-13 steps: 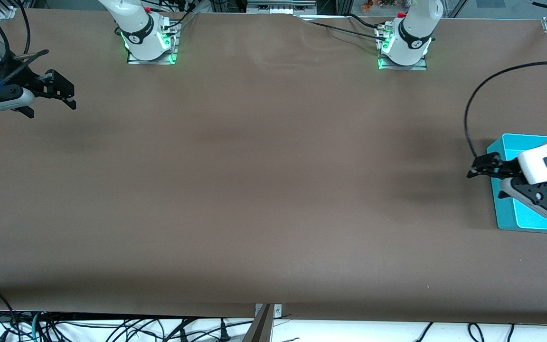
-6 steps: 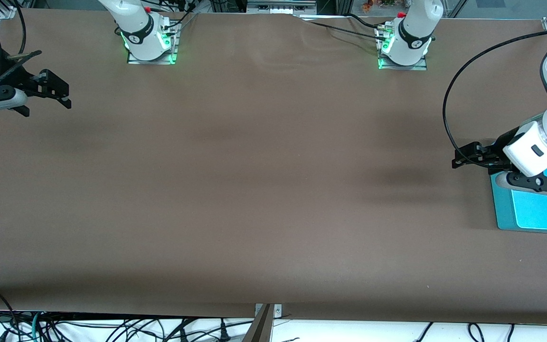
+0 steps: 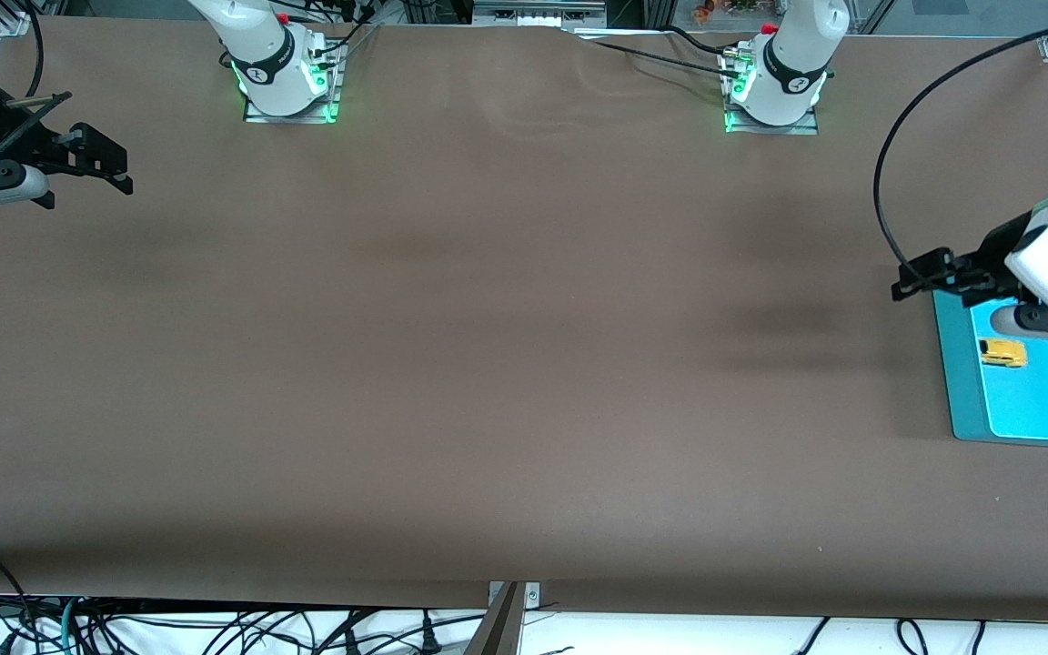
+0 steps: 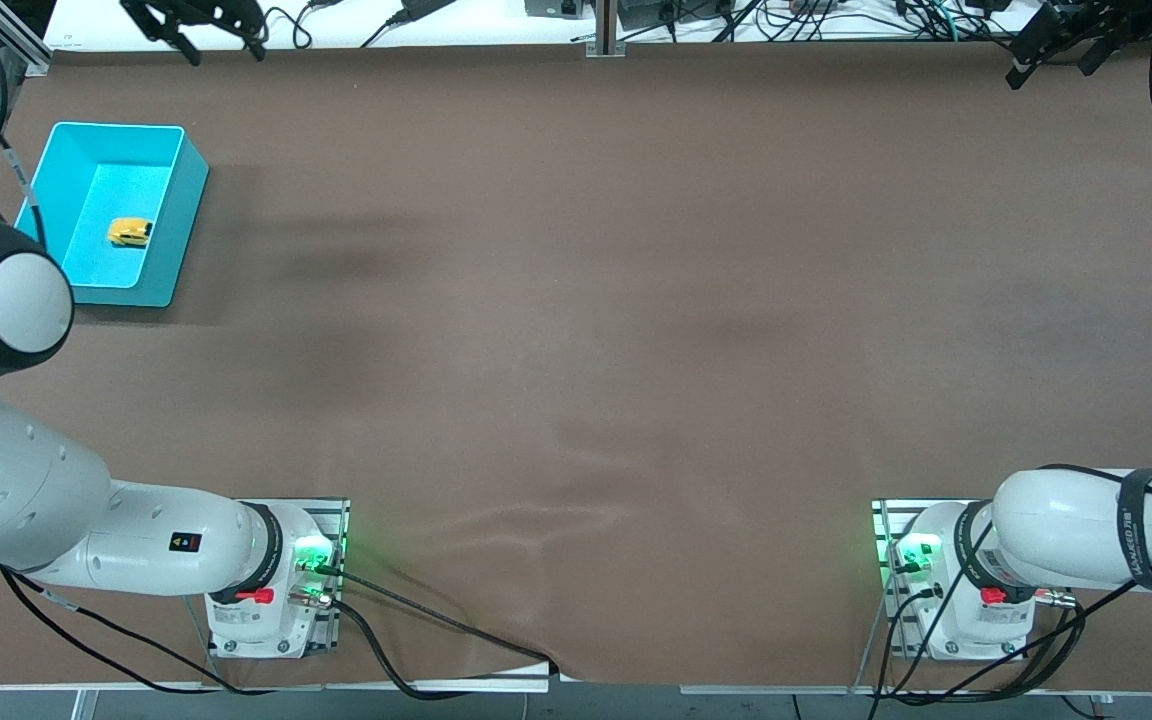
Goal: Wind and store yellow beetle car
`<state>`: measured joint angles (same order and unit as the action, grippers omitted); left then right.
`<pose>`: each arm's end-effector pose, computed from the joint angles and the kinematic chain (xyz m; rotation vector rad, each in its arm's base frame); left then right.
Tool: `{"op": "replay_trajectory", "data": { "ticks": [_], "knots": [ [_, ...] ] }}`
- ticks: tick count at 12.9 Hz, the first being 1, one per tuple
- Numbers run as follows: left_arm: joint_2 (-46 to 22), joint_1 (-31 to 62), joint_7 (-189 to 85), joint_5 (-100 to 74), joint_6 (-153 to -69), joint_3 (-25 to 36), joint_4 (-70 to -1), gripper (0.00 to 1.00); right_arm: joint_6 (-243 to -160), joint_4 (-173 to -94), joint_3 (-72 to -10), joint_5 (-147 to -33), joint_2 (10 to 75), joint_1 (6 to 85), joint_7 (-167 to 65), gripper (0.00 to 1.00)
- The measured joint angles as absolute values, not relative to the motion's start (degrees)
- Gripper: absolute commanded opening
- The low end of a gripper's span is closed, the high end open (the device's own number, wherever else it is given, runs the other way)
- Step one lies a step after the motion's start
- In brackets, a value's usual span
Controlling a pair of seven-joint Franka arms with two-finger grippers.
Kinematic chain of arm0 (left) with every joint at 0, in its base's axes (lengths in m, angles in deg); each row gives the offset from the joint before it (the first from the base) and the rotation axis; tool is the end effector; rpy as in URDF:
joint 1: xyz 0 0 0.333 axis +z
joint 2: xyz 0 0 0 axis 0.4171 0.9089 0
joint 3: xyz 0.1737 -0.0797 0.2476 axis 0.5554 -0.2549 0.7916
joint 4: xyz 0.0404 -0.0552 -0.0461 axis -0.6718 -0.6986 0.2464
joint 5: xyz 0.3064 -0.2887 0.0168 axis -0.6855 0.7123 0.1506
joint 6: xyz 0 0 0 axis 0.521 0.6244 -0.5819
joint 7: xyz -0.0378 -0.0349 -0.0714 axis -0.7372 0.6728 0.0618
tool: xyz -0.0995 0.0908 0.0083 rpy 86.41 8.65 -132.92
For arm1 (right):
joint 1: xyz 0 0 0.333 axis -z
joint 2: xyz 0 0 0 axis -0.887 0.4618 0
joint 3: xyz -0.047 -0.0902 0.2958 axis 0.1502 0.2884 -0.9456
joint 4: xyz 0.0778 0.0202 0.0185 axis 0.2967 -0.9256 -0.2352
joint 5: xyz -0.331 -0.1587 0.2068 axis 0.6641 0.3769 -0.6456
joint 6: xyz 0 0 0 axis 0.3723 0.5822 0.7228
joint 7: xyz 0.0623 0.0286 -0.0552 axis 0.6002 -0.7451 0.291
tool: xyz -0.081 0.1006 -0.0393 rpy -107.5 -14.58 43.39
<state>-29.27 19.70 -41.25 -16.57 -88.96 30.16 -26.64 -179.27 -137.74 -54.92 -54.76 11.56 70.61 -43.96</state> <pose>0.6279 0.0010 0.5100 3.0654 -0.0646 -0.0855 0.5439 0.0116 0.5589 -3.1117 -0.3410 0.0560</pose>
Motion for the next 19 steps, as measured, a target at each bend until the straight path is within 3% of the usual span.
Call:
{"op": "replay_trajectory", "data": {
  "ticks": [6,19],
  "knots": [
    [-33.28,20.24,-41.33,-19.34,-87.64,29.19,-30.01,1.0,-179.07,-137.74,-55.12,-54.76,11.56,70.49,-43.91,1.0],
    [-32.0,22.28,-42.32,-19.08,-87.8,29.24,-30.46,1.0,-179.05,-137.74,-55.2,-54.76,11.57,70.38,-43.9,1.0]
  ]
}}
